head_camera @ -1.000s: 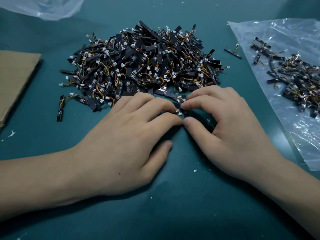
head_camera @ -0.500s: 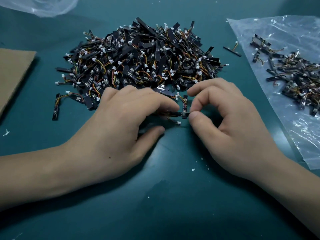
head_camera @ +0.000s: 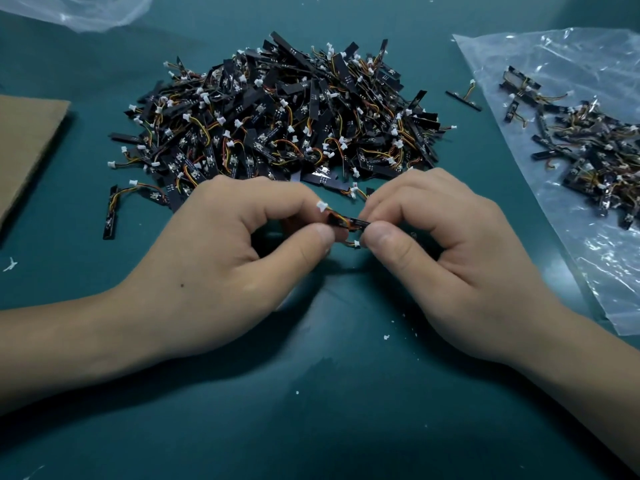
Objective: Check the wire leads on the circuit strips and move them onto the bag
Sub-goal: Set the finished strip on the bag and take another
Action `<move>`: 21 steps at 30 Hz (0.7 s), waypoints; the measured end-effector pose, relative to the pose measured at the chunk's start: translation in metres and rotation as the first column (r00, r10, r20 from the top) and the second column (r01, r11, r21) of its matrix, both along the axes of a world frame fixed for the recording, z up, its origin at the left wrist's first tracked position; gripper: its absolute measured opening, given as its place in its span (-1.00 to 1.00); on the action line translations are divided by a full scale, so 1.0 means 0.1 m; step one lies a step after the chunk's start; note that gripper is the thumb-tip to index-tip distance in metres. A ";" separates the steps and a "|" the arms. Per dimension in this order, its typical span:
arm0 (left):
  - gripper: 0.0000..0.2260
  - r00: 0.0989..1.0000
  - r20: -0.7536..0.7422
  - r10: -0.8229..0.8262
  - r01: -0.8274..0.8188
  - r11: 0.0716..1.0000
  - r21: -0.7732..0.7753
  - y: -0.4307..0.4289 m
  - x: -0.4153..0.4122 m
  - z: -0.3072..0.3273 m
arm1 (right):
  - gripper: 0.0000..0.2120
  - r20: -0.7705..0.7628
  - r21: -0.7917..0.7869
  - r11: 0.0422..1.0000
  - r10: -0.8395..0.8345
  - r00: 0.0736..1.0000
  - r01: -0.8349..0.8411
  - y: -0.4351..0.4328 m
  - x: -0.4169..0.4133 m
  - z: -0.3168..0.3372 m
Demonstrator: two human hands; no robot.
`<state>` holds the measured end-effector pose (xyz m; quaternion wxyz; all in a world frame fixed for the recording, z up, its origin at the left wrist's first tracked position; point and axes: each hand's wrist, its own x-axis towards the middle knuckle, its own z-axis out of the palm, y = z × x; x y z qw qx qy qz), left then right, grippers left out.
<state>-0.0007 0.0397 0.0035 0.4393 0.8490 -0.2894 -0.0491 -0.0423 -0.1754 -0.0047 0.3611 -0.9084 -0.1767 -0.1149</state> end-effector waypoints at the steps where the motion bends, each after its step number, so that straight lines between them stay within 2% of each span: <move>1: -0.91 1.000 -0.005 -0.007 0.007 0.999 -0.032 0.00 -0.01 0.00 | -0.84 0.006 0.006 1.000 0.007 1.000 -0.007 0.00 0.00 0.00; 3: -0.87 1.000 -0.008 -0.016 0.016 0.997 -0.072 0.00 -0.02 0.02 | -0.84 0.008 0.009 1.000 0.019 1.000 -0.019 -0.01 0.00 0.00; 7: -0.95 0.999 0.011 -0.041 0.042 0.995 -0.091 -0.01 -0.02 0.03 | -0.85 0.009 -0.003 0.999 0.039 0.999 -0.039 0.00 0.01 0.00; 12: -0.98 0.999 0.035 -0.030 0.033 0.996 -0.082 0.00 -0.02 0.06 | -0.83 -0.002 0.081 0.996 0.049 0.999 -0.048 0.01 -0.02 0.04; 18: -0.90 0.983 0.181 -0.011 0.009 1.000 0.014 0.04 -0.02 0.04 | -0.80 -0.127 0.009 0.990 0.140 0.982 -0.140 0.01 -0.01 0.04; 21: -0.80 0.982 0.183 -0.040 0.039 0.999 0.010 0.02 -0.02 0.04 | -0.84 -0.113 0.060 0.985 0.169 0.979 -0.163 0.00 -0.02 0.04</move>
